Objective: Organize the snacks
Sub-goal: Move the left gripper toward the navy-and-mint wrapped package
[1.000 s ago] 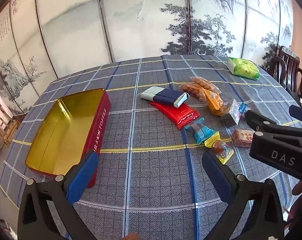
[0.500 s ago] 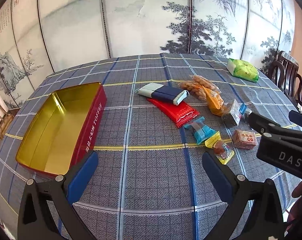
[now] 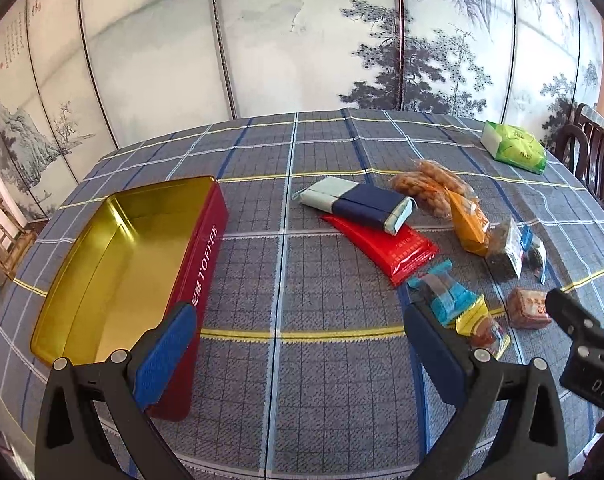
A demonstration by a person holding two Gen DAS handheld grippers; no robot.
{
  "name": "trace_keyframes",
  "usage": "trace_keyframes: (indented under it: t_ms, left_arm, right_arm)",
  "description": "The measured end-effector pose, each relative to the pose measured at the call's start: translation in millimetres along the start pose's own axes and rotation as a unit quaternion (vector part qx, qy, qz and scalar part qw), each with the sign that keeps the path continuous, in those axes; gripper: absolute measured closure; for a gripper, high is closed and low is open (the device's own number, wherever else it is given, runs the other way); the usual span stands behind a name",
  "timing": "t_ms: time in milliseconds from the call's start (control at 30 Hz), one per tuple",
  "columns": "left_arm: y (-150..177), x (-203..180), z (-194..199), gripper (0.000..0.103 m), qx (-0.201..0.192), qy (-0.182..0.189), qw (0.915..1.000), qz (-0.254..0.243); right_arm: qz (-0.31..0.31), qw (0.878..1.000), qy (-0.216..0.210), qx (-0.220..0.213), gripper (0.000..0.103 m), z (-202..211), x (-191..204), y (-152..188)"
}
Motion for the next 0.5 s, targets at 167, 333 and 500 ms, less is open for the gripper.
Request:
trace_keyframes:
  t_ms: [167,333,500]
  left_arm:
    - [-19.8,0.5,-6.0,0.0,0.006,0.022,0.9994,0.027]
    - [-41.8,2.7,-12.5,0.0,0.01,0.033,0.9973,0.065]
    - [-62.2,4.5,-14.6,0.0,0.001,0.028,0.9961,0.083]
  right_arm:
    - [-0.001,1.0,-0.011,0.008,0.0,-8.3,5.0,4.3]
    - [-0.004,1.0,-0.023,0.006,0.0,-6.0,8.9,7.1]
    - [-0.003,0.999,-0.032,0.002,0.0,-1.7,10.7,6.1]
Point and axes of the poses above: each gripper's, at about its wrist camera, not at the fingertips, and z roughly against the way its jaws point, x to its left, y to its underside, the point moved 7 cm from there along -z, roughly the way its jaws point
